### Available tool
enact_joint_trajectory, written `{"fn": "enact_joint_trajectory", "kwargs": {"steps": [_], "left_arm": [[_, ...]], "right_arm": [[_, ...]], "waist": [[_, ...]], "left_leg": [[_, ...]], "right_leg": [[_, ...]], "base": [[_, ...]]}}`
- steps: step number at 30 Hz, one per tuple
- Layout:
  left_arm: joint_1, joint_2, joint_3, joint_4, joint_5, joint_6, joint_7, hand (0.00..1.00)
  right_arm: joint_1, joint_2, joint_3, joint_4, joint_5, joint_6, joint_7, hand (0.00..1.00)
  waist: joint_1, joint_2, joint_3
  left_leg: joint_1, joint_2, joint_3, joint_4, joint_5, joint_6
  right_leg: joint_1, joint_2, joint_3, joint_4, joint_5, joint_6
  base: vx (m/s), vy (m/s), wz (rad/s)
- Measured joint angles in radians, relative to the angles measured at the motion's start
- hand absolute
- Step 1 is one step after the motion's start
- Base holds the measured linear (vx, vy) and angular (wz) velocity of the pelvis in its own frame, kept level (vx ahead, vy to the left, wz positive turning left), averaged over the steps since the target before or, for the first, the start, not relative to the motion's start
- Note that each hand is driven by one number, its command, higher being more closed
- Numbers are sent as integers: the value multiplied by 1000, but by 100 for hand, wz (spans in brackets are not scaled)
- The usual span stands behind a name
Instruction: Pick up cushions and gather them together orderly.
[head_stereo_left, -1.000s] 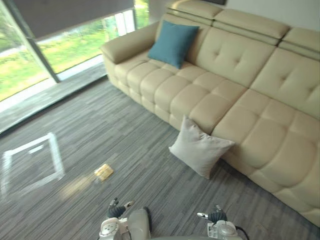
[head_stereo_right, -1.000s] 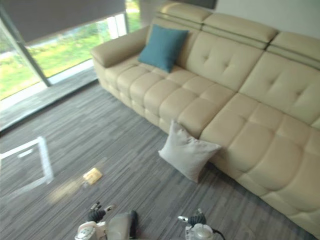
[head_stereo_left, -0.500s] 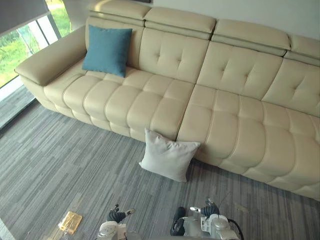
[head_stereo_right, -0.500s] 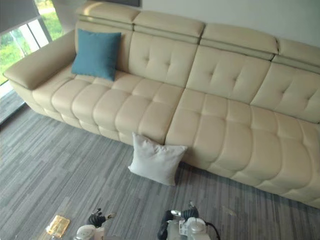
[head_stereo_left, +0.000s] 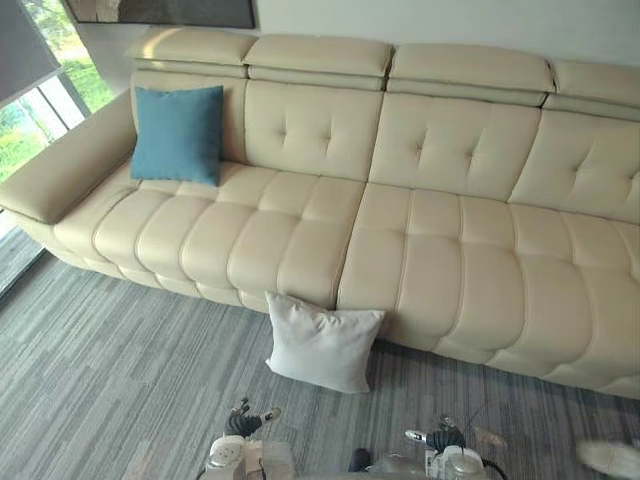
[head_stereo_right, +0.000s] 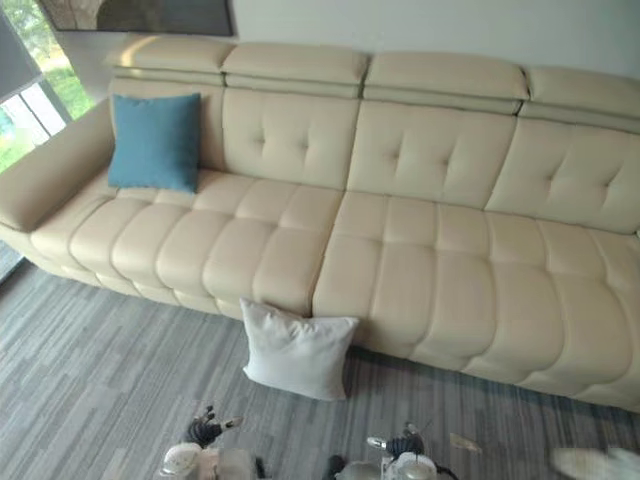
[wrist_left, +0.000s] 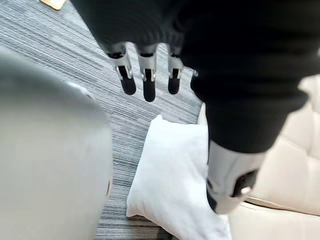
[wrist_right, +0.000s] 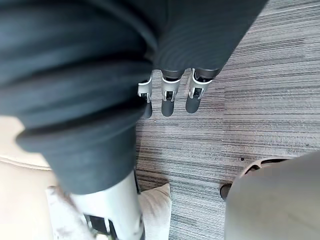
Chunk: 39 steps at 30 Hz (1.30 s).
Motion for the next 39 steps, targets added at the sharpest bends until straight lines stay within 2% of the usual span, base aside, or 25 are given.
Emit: {"fn": "enact_joint_trajectory", "kwargs": {"steps": [4,6,9,11,18,21,23,25,28,30,34,38,39], "left_arm": [[-7,37,0,10,1,1,-2,0],[-12,44,-2,24,2,4,-3,0],[-6,43,-9,43,3,5,-3,0],[-4,47,-31,47,3,5,-4,0],[0,39,-34,51,-10,3,6,0],[0,42,-22,46,-31,2,21,0],[-6,46,-20,38,-46,0,38,0],[-57,40,7,21,-69,1,52,0],[-134,51,11,-15,-109,0,84,0],[-174,50,12,-53,-138,0,99,0],[-246,68,25,-137,-167,-4,124,0],[-328,77,57,-175,-193,-5,138,0],[-357,76,58,-188,-195,-5,147,0]], "right_arm": [[13,43,-2,-11,-2,-1,-1,0],[26,47,-2,-11,-7,-1,-1,0],[36,45,-2,-10,-13,-3,0,0],[37,46,-9,-10,-12,-6,-1,0],[36,44,-11,5,3,-15,-11,0],[22,41,-11,6,22,-14,-21,0],[5,38,-9,0,26,-15,-33,0],[-42,27,-5,-17,43,-17,-52,0],[-116,24,3,-44,74,-18,-71,0],[-147,13,19,-88,104,-23,-88,0],[-224,5,33,-139,141,-32,-108,0],[-314,8,37,-153,161,-32,-134,0],[-348,11,37,-176,172,-35,-141,0]], "waist": [[-4,-61,-31],[-4,-72,-35],[-4,-67,-47],[-6,-63,-50],[-6,-53,-56],[-1,-60,-43],[-1,-60,-31],[2,-42,40],[10,-58,122],[21,-58,150],[23,-57,196],[23,-62,236],[23,-63,256]], "left_leg": [[32,-42,67,-30,-21,26],[68,-61,77,-63,-21,28],[142,-79,100,-135,-16,36],[152,-80,100,-167,-6,45],[189,-87,87,-277,57,36],[164,-86,88,-275,66,38],[97,-78,87,-218,52,43],[-47,-43,66,-45,-3,51],[-232,-30,46,144,-61,63],[-336,-30,41,246,-95,63],[-488,-29,11,362,-107,70],[-620,-23,-8,427,-100,71],[-666,-23,-11,444,-88,80]], "right_leg": [[14,-52,34,-25,-3,32],[42,-68,33,-56,6,48],[77,-79,35,-74,7,49],[77,-77,34,-84,7,50],[78,-70,26,-105,10,45],[47,-71,25,-89,13,41],[-8,-71,24,-47,13,41],[-118,-62,15,68,8,43],[-291,-84,2,262,-67,37],[-396,-105,-1,369,-114,27],[-537,-125,-16,497,-154,26],[-661,-137,-34,579,-165,8],[-709,-142,-37,607,-165,3]], "base": [[264,196,-33],[196,124,-10],[100,45,-15],[55,-30,-6],[-12,-51,4],[-81,-12,3],[-129,2,0],[-209,34,8],[-308,53,10],[-232,44,4],[-198,13,15],[-122,-14,12],[-73,-13,6]]}}
